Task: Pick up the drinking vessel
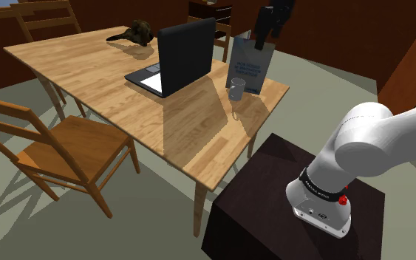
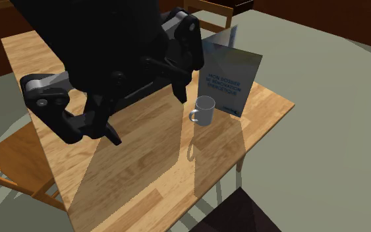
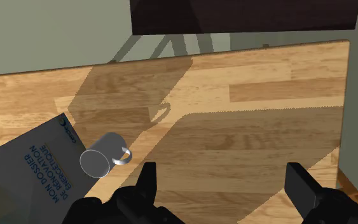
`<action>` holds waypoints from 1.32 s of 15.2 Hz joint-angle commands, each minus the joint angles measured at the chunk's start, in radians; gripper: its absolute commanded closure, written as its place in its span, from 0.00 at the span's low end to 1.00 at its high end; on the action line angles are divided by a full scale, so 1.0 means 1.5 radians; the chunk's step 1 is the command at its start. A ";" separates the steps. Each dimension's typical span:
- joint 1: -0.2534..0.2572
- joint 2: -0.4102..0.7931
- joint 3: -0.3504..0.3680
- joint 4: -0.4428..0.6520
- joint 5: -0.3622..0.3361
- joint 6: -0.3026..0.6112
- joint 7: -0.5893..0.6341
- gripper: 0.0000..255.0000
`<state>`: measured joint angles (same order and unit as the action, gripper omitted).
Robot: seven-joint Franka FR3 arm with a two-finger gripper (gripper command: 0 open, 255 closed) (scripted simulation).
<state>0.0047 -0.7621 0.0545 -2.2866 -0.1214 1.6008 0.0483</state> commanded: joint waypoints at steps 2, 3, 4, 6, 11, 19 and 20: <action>-0.002 0.002 -0.015 -0.013 -0.006 0.018 -0.017 0.00; -0.004 0.005 -0.030 -0.024 -0.012 0.036 -0.034 0.00; -0.006 0.009 -0.046 -0.035 -0.017 0.054 -0.051 0.00; -0.010 0.021 -0.076 -0.053 -0.028 0.091 -0.085 0.00; -0.018 0.072 -0.154 -0.080 -0.048 0.186 -0.171 0.00; -0.012 0.213 -0.280 -0.067 -0.040 0.332 -0.321 0.00; -0.010 0.235 -0.296 -0.061 -0.033 0.349 -0.342 0.00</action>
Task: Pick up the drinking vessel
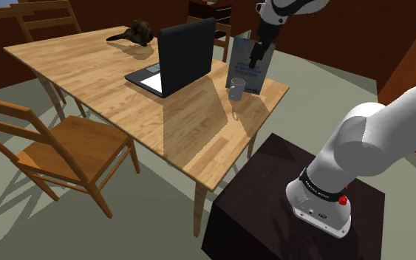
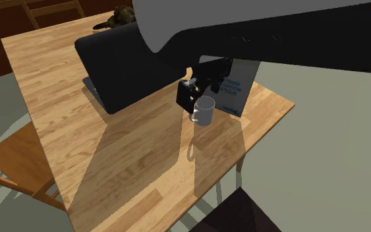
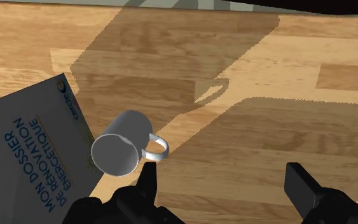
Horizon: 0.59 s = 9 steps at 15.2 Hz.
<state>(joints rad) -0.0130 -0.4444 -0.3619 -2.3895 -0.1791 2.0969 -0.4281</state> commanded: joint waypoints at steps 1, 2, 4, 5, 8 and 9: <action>0.006 0.046 -0.034 0.015 0.015 0.034 -0.047 0.00; 0.009 0.070 -0.049 0.024 0.025 0.050 -0.070 0.00; 0.018 0.121 -0.079 0.044 0.054 0.079 -0.121 0.00; 0.022 0.148 -0.094 0.056 0.072 0.092 -0.148 0.00; 0.032 0.234 -0.132 0.097 0.142 0.123 -0.237 0.00; 0.033 0.265 -0.141 0.114 0.170 0.131 -0.269 0.00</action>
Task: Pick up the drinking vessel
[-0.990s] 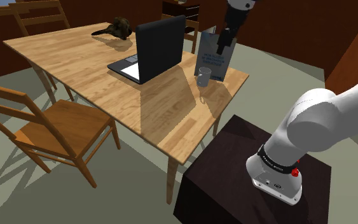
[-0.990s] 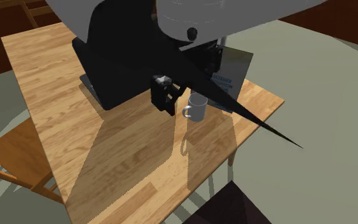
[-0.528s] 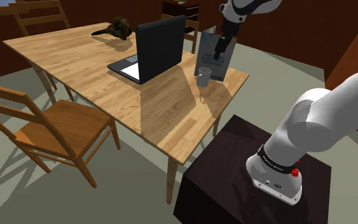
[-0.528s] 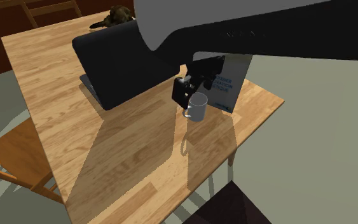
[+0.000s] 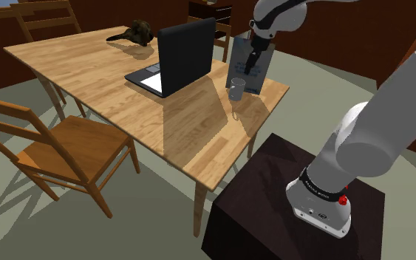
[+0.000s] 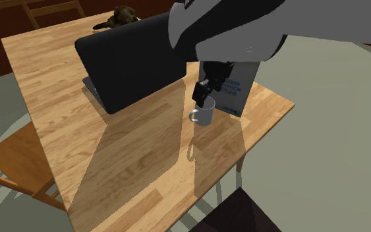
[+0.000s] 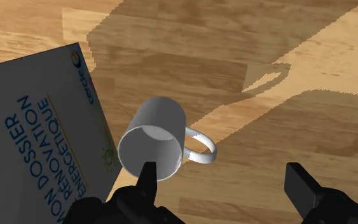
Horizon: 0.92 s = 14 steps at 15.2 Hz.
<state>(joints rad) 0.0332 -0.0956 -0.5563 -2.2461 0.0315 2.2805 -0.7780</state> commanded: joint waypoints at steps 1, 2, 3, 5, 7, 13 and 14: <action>0.001 0.064 -0.018 0.036 0.059 0.014 -0.068 0.00; -0.003 0.096 -0.022 0.054 0.090 0.017 -0.101 0.00; -0.009 0.128 -0.024 0.074 0.121 0.019 -0.133 0.00; -0.030 0.191 -0.017 0.118 0.179 0.017 -0.192 0.00; -0.057 0.253 -0.004 0.166 0.230 0.011 -0.244 0.00; -0.122 0.377 0.037 0.267 0.312 0.002 -0.326 0.00; -0.124 0.382 0.040 0.266 0.316 0.008 -0.329 0.00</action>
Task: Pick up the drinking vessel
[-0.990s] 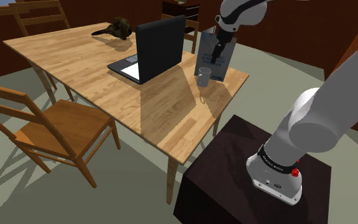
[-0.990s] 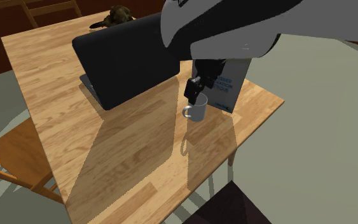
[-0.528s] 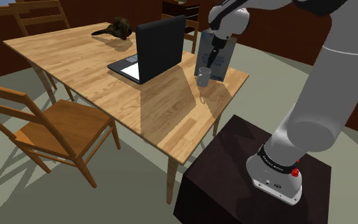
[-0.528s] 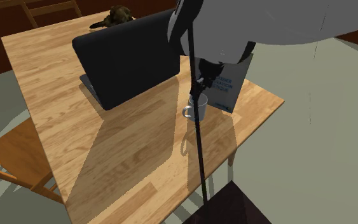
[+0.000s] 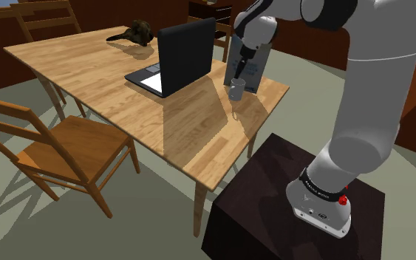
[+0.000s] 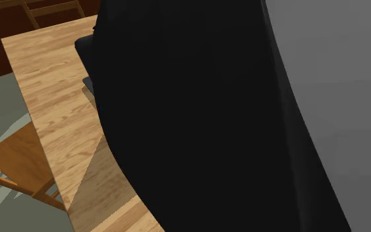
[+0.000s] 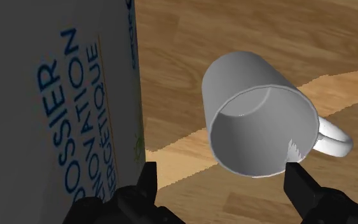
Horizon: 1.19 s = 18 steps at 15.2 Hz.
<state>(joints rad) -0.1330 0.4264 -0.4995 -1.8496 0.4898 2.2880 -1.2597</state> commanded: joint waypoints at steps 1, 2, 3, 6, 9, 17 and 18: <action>-0.015 0.040 0.005 0.000 0.014 0.009 -0.011 0.00; -0.018 0.045 0.008 -0.001 0.019 0.015 -0.015 0.00; -0.019 0.051 0.011 -0.002 0.023 0.021 -0.018 0.00; -0.023 0.060 0.016 -0.003 0.030 0.030 -0.024 0.00; -0.023 0.062 0.016 -0.002 0.031 0.031 -0.024 1.00; -0.021 0.054 0.013 -0.003 0.026 0.024 -0.021 1.00; -0.019 0.048 0.010 -0.002 0.021 0.019 -0.017 1.00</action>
<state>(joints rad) -0.1622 0.5043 -0.4814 -1.8557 0.5269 2.3238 -1.2891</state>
